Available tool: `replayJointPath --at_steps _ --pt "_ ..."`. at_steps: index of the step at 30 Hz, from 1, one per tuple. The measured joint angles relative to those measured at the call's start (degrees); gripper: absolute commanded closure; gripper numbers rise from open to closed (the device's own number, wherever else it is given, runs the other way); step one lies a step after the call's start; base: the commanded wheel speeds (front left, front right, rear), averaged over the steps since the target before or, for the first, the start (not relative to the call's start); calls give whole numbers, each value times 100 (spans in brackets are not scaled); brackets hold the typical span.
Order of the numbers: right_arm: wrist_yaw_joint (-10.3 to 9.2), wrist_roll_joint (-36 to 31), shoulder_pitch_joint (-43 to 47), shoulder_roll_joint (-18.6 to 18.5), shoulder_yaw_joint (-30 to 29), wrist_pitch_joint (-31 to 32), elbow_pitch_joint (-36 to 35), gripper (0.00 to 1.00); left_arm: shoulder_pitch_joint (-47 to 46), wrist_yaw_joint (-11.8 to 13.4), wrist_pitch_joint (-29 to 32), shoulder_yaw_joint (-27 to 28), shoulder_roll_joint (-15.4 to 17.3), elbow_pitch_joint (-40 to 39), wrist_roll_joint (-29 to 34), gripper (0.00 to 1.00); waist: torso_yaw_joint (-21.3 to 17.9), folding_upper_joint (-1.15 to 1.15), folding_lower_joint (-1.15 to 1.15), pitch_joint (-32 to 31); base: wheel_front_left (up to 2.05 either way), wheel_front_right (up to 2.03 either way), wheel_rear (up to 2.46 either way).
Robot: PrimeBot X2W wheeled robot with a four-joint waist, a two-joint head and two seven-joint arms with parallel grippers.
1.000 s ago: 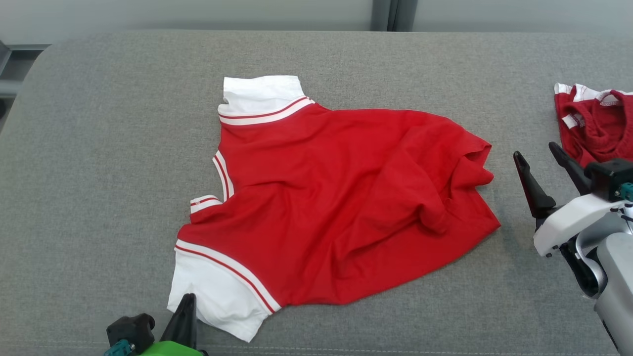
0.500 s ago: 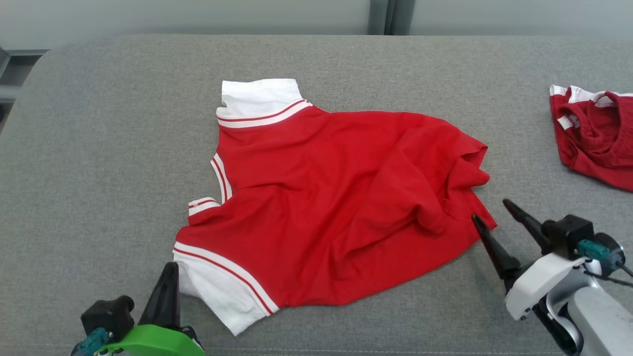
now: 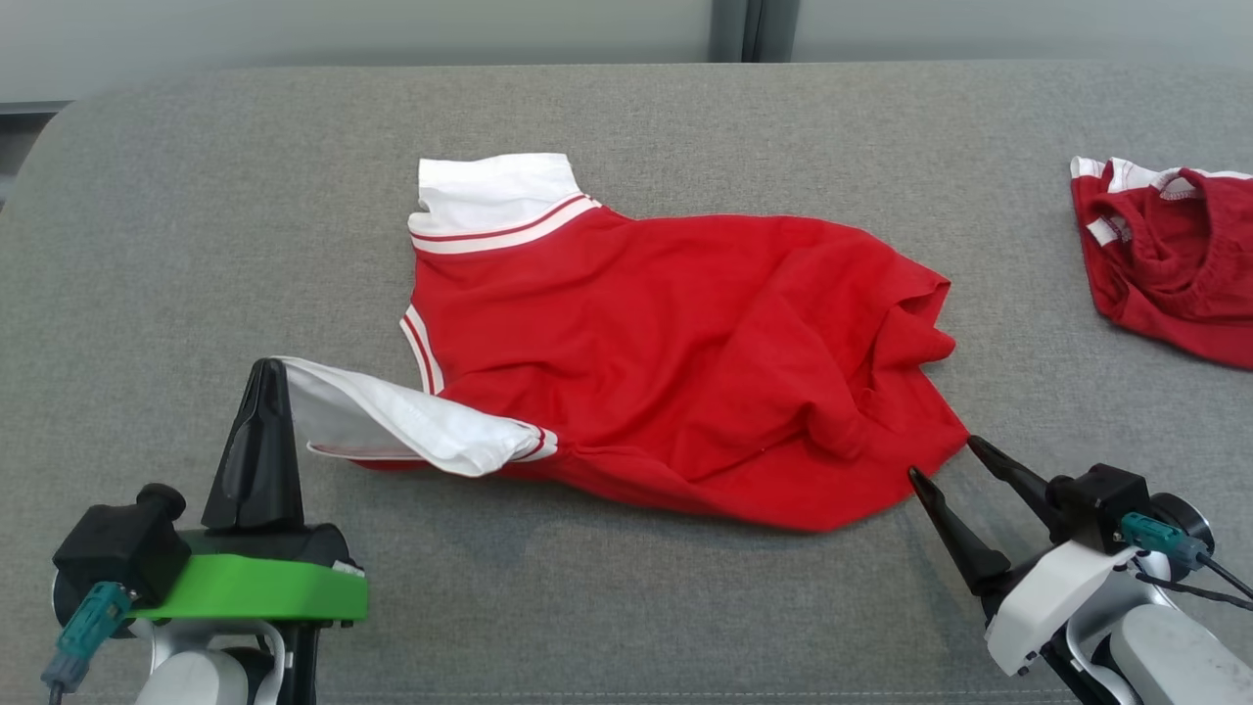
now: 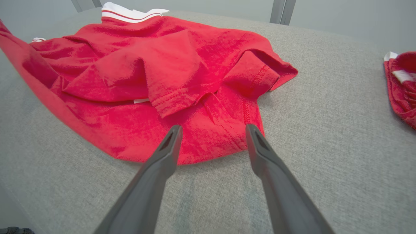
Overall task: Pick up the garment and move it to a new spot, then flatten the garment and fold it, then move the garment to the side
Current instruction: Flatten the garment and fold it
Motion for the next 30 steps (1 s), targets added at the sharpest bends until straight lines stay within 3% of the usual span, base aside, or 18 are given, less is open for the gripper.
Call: replayJointPath --at_steps 15,21,29,30 --pt "1 -188 -387 -159 140 115 -185 0 -19 1 -20 396 -197 -770 269 100 460 0 0 8 0 0 0" --pt "53 -170 -744 71 486 449 -115 0 123 1 -19 154 -392 -739 271 100 655 0 0 39 0 0 0" --pt "53 -166 -1191 138 665 921 421 0 163 1 -18 20 -399 -737 271 100 890 0 0 129 0 0 0" --pt "53 -172 -1256 136 683 977 483 16 163 1 -18 19 -404 -737 271 100 922 0 0 141 0 0 0"
